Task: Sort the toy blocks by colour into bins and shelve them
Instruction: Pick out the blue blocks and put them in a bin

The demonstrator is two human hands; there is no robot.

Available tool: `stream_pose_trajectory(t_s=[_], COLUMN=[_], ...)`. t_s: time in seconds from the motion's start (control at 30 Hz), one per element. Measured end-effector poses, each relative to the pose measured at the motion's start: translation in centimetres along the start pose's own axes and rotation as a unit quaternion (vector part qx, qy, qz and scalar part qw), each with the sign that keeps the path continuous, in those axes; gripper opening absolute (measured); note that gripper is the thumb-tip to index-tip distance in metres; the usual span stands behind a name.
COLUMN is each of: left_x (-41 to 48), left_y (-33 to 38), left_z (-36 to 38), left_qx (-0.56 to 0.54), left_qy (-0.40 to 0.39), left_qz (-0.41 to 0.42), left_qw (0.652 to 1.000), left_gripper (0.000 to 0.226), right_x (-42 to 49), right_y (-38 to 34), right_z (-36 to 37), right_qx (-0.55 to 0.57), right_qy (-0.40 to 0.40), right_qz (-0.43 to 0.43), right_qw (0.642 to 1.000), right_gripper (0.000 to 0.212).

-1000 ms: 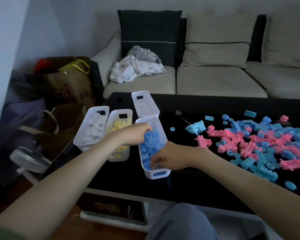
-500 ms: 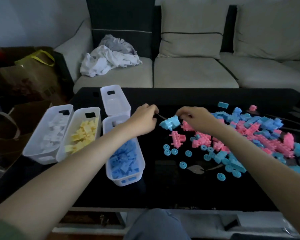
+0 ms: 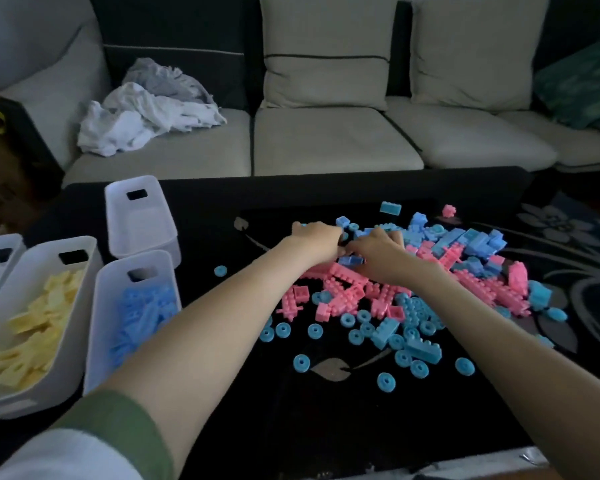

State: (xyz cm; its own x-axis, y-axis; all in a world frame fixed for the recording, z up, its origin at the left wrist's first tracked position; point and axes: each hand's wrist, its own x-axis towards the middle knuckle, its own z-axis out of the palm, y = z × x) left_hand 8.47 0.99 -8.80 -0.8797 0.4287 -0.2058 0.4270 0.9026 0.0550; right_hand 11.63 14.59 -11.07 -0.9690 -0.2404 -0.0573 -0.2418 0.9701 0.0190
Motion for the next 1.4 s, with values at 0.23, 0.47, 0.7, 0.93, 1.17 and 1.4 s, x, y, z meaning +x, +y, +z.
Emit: stream_pose_trajectory(t_s=[0.23,0.47,0.7,0.93,1.17,1.4], left_x=[0.3,-0.8,-4.7,-10.7,-13.4,-18.6], left_y=[0.2,0.3,-1.3,-5.8,-8.0,-11.5], left_z=[0.7,0.2,-1.5,-1.7,-1.6,-2.1], left_qx=[-0.066,-0.077,-0.097,-0.036,-0.091,-0.083], left_qy=[-0.039,0.001,0.023,-0.052,-0.035,0.026], left_qz=[0.042,0.005,-0.021,-0.029,-0.029,-0.052], left_qw=[0.996,0.997,0.995,0.998,0.995,0.995], left_gripper=[0.036,0.017,0.026,0.037,0.039,0.039], right_x=[-0.5,-1.5,-2.0,0.1,0.6,0.2], right_y=[0.9,-0.1,-2.9,-4.6,-4.8,-5.3], right_z=[1.1,-0.6,-2.3,-0.7,-1.8,-1.9], right_qx=[0.054,0.073,0.225,0.145,0.089,0.051], right_qy=[0.052,0.091,0.030,-0.056,-0.105,-0.080], right_qz=[0.006,0.006,-0.013,0.033,0.028,0.028], right_qw=[0.997,0.993,0.974,0.987,0.990,0.995], right_gripper=[0.022,0.019,0.013,0.037,0.031,0.030])
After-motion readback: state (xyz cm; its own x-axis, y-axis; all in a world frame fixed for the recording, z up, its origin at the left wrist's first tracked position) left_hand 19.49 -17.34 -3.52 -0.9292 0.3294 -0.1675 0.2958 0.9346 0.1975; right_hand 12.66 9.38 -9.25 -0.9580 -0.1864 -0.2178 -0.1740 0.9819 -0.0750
